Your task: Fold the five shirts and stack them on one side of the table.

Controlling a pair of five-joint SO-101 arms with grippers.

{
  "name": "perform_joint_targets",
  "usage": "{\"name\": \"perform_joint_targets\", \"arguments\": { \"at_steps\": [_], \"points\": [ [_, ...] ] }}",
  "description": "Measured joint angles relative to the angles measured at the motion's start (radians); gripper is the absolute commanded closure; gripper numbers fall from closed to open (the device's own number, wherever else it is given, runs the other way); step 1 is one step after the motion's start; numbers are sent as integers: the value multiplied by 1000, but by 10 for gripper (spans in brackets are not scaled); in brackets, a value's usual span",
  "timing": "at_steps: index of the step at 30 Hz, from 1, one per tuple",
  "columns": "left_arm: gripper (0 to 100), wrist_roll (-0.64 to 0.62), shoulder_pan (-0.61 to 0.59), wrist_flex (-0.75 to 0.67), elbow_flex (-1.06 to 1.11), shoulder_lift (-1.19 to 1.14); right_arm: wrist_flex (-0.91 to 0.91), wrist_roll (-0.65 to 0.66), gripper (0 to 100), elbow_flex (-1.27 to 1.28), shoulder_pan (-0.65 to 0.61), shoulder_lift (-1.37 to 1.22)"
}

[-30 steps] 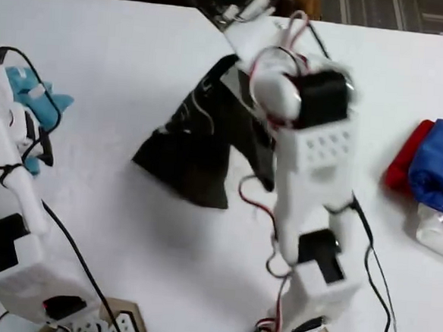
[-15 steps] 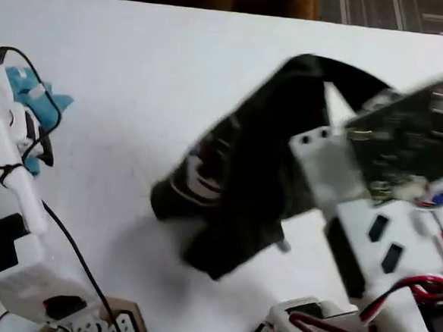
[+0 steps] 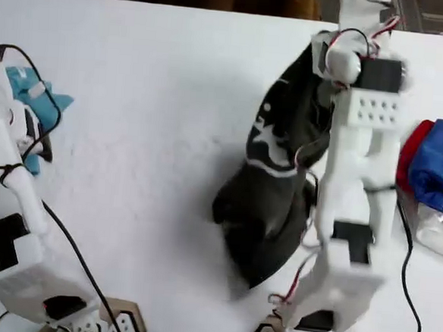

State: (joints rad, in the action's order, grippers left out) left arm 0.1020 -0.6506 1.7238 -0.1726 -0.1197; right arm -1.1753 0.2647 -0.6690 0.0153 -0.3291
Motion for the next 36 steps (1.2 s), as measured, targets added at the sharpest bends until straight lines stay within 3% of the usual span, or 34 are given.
{"name": "perform_joint_targets", "arguments": {
  "at_steps": [5,13,19,25,30,36],
  "points": [
    [816,0,14,-18,0,0,107,0,980,5,92,-219],
    [816,0,218,-18,0,0,135,20,977,5,284,-374],
    [813,143,405,-11,0,0,-35,227,971,5,311,-374],
    [812,316,548,46,2,0,-132,298,779,5,362,-376],
    [812,351,640,46,3,0,-235,413,765,5,361,-376],
    [812,351,815,46,3,0,-347,437,765,-80,451,-376]
  ]
}}
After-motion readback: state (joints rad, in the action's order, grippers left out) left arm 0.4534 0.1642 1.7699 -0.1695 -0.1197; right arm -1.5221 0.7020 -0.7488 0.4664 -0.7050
